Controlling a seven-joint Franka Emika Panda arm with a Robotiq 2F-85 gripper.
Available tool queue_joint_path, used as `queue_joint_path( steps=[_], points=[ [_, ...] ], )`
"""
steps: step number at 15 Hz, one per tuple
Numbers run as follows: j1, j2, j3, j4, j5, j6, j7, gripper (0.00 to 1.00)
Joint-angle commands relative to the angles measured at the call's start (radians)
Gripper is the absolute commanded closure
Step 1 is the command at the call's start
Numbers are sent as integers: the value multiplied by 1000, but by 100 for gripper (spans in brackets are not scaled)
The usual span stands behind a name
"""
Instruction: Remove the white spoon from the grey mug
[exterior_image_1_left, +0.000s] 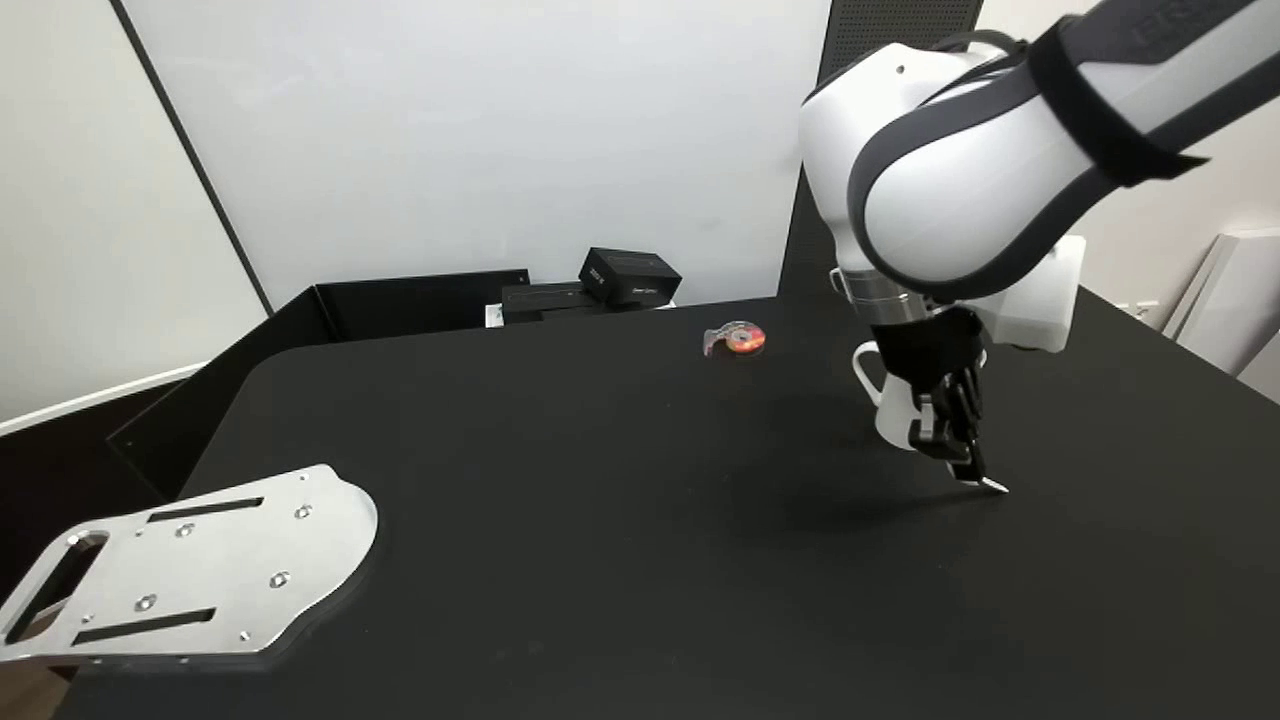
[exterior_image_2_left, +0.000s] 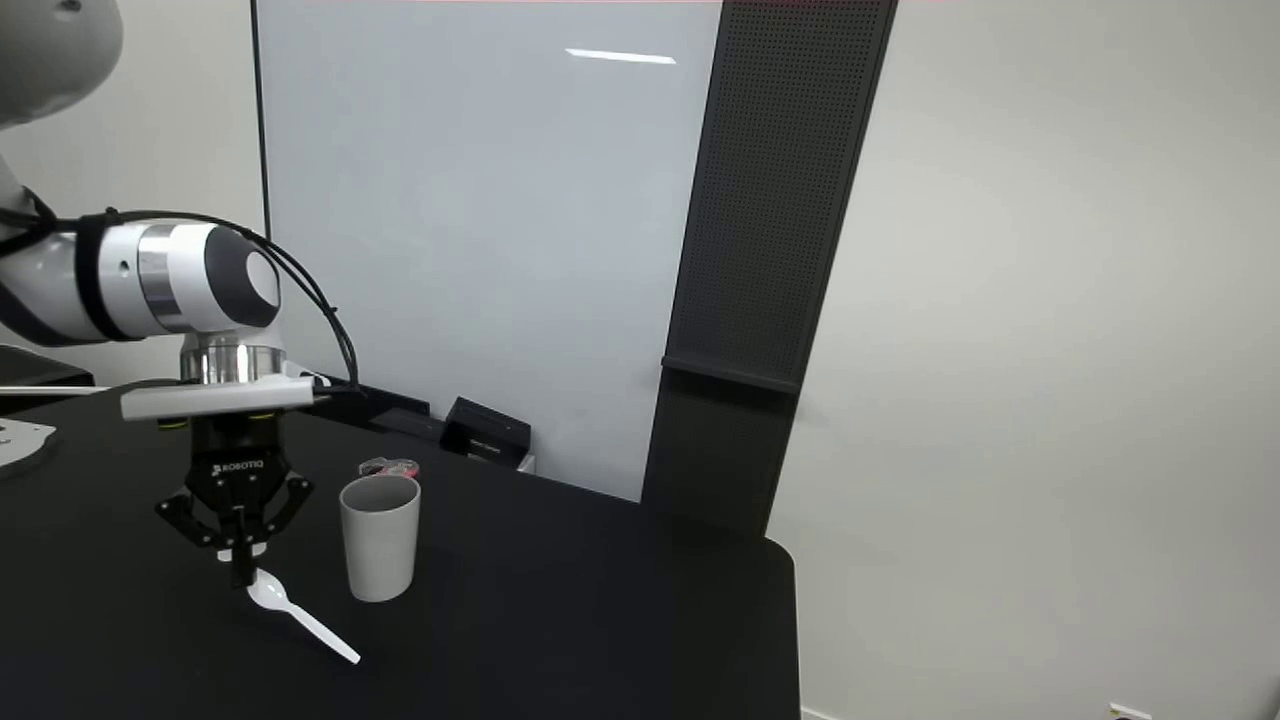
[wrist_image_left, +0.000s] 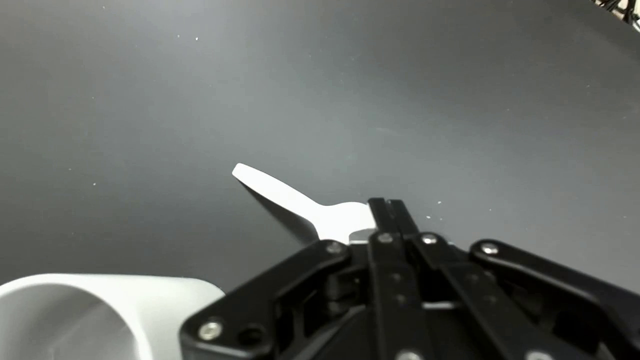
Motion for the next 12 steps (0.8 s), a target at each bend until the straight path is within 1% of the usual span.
queue_joint_path(
  steps=[1,4,5,7,9,10,12],
  points=[
    [19,25,-12,31,-14,0,44,71],
    [12,-4,-5,23,-3,40,38,53],
    [3,-12,4,22,14,62,27,45],
    [6,-38,-2,10,24,140,71,31],
    [4,-56,0,14,78,174,126,19],
    [2,-61,2,21,110,176,148,11],
    [4,-65,1,36,174,168,198,1]
  ],
)
